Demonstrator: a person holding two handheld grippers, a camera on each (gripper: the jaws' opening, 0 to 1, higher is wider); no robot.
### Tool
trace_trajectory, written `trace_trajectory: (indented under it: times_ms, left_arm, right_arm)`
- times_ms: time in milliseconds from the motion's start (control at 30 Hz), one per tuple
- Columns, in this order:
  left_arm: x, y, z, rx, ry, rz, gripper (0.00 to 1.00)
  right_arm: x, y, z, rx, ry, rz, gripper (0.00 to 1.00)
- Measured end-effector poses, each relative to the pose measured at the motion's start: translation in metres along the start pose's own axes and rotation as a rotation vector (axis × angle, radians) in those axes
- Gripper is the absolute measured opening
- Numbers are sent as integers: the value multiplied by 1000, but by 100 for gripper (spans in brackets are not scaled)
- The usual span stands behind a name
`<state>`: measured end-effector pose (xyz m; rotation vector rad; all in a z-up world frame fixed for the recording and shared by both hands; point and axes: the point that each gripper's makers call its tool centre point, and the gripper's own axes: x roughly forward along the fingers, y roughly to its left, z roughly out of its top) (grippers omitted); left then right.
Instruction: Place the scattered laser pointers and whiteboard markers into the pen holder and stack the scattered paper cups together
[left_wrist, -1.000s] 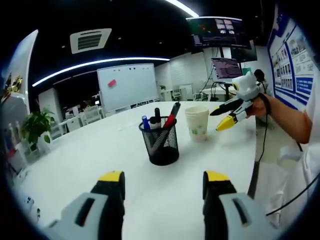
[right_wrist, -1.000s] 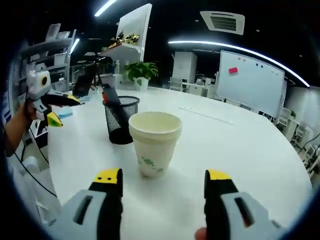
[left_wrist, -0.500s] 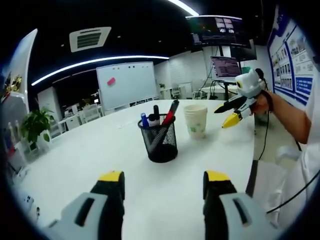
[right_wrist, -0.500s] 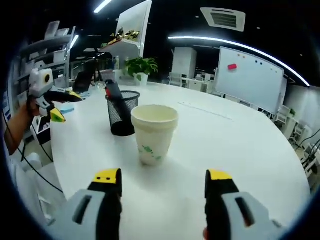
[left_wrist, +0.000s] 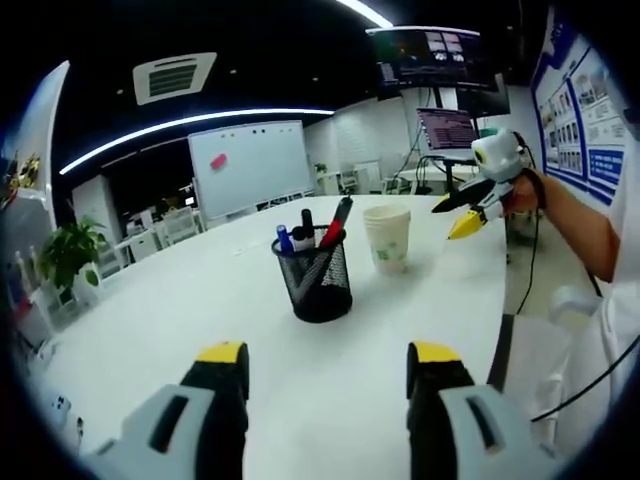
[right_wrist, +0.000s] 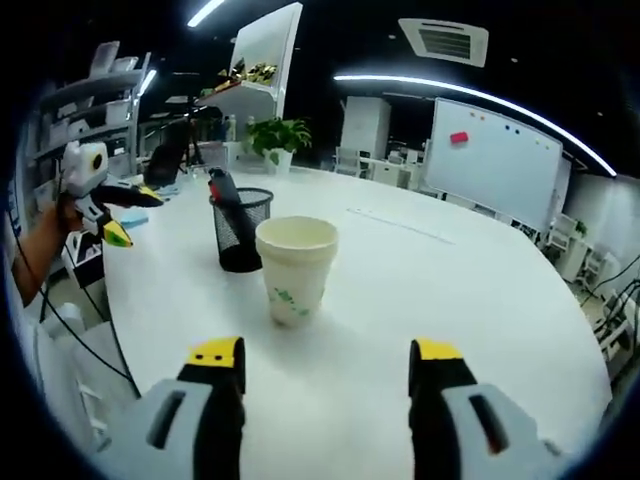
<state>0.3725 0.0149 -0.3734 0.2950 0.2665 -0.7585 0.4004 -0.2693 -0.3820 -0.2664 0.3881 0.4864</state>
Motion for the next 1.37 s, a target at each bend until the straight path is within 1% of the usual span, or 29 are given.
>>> trace_trajectory:
  times_ms: [200,333,533,667,867,967,1067,1133,1200,1300,1367]
  left_arm:
    - [-2,-1,1,7,4,-4,66]
    - [-3,-2,1,8,6,-4,66]
    - [-4,-6,-2,11,34,-14,67]
    - [-6,-6,-3,16,50,-13,67]
    - [-8,-7,-3,15,63,-17,67]
    - [-9,-5,-3,12,66,-13,67]
    - [-11,-8,-1,-8,69,-32,67]
    - [-12,-8,0,3,67,-31,68]
    - [-12,-6,-2,20,82,-17,68]
    - [-13,-4,-3,18,90,-9,68]
    - [-16,-7,-3,24,106,-18,68]
  right_arm:
    - [-7,6,2,-1,9,20,65]
    - [-7,9,0,-17,21,44,65]
    - [-9,10,-1,-21,26,54,65]
    - [-15,13,-1,-35,35,57,65]
    - [-22,9,2,-50,35,58,65]
    - [-21,6,0,-44,33,62,65]
    - [-21,1,-2,-44,41,64,65]
    - [-21,1,-2,-47,41,63,64]
    - [-25,1,1,-53,40,60,64]
    - [-30,-1,4,-60,34,50,64]
    - [-33,-1,5,-65,34,49,64]
